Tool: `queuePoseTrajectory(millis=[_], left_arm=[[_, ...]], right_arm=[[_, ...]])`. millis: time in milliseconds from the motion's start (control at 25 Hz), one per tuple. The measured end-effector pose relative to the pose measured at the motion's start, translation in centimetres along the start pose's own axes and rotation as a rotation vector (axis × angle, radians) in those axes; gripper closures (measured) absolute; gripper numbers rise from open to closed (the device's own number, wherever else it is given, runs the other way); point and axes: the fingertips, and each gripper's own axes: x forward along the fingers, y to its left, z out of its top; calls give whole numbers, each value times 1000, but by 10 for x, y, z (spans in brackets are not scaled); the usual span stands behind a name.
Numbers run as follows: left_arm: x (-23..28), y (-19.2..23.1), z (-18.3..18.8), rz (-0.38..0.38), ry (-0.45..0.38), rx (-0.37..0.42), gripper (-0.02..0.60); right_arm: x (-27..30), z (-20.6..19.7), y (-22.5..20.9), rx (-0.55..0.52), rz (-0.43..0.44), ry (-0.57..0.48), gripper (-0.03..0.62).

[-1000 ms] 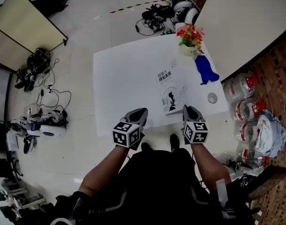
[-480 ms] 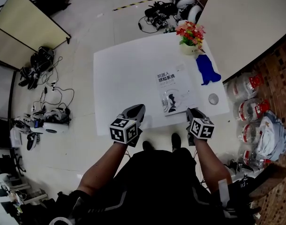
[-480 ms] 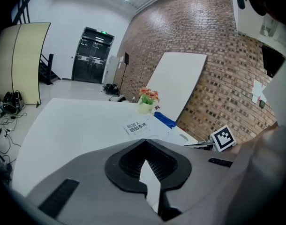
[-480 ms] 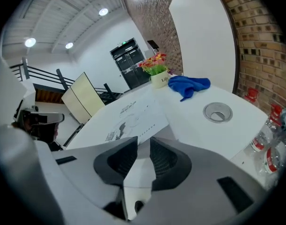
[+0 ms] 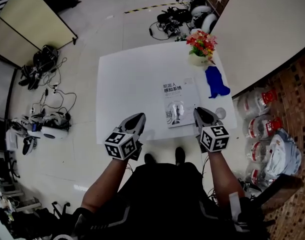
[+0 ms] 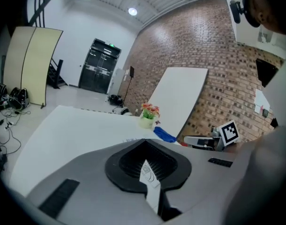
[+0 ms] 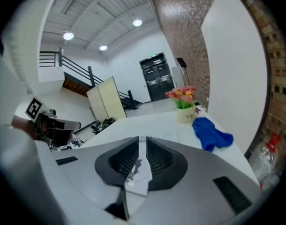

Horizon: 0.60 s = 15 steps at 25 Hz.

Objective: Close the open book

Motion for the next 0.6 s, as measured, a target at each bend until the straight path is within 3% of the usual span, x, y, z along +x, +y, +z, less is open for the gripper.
queuePoseTrajectory(millis=[200,440,600], left_arm=[[-24,-26,36,11,-113,34,588],[-52,-72,56,27,-209,186,588],[-88,-95,51,22,-257,133,588]], right_arm=[[-9,58,37,-79,189,-92,576],[-33,72,65,-179,304,-85,593],[-62,76,92,-196,316,-114,594]])
